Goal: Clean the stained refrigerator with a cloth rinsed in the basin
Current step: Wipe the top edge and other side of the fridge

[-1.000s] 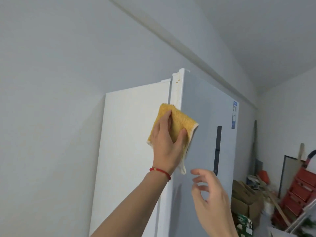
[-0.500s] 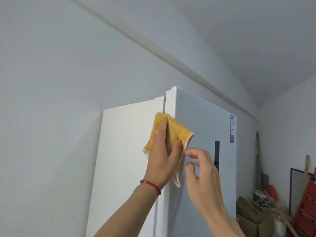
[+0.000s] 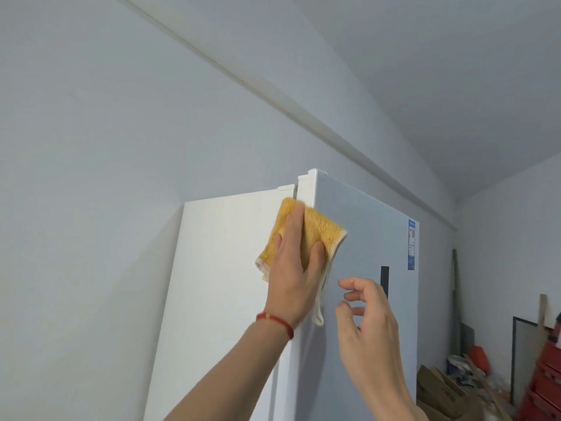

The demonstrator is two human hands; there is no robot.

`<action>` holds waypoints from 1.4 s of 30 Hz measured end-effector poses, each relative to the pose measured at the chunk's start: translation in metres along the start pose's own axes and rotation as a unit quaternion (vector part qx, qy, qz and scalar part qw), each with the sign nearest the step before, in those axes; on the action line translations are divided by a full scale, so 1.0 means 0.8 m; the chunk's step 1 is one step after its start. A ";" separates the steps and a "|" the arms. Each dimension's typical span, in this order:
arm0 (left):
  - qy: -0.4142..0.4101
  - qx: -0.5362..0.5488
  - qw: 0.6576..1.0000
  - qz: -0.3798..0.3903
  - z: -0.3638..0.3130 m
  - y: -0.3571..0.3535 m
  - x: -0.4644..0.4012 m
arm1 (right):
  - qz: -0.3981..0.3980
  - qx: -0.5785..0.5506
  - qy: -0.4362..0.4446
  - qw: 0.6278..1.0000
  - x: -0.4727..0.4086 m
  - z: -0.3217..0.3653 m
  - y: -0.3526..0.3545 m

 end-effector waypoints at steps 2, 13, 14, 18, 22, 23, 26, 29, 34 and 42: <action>0.009 0.000 1.000 0.020 0.003 -0.001 0.016 | 0.013 0.009 -0.003 1.000 0.004 -0.001 0.002; 0.018 -0.001 0.999 -0.032 -0.017 -0.009 -0.050 | 0.018 0.027 0.005 0.999 0.010 -0.018 0.026; 0.025 0.004 0.999 -0.037 -0.010 -0.007 -0.028 | 0.021 0.027 0.002 0.999 0.016 -0.022 0.025; 0.064 0.018 0.998 -0.020 0.014 -0.001 0.066 | 0.027 0.023 -0.012 0.999 0.026 -0.025 0.016; 0.105 0.018 0.994 0.012 0.049 0.007 0.175 | 0.050 0.044 0.028 0.997 0.038 -0.015 0.006; 0.108 0.020 0.994 0.021 0.054 0.008 0.194 | 0.066 0.060 0.048 0.995 0.041 -0.012 0.005; 0.138 0.033 0.989 0.030 0.051 0.008 0.201 | 0.090 0.084 0.085 0.989 0.052 -0.011 0.010; 0.124 0.028 0.992 0.008 0.034 0.005 0.136 | 0.081 0.071 0.094 0.990 0.049 -0.008 0.018; 0.109 0.020 0.994 -0.016 0.023 -0.006 0.093 | 0.047 0.036 0.089 0.994 0.044 -0.004 0.036; 0.185 0.006 0.983 0.002 0.077 -0.004 0.282 | 0.111 0.065 0.050 0.990 0.087 -0.041 0.018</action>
Point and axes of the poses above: each hand's wrist, its own x-axis away from the middle knuckle, its own y-axis out of the back of the hand, z = x × y, the point moved 2 cm from there along -x, towards the middle knuckle, and after that the axes turned 1 degree about -z, right-handed, at the moved point
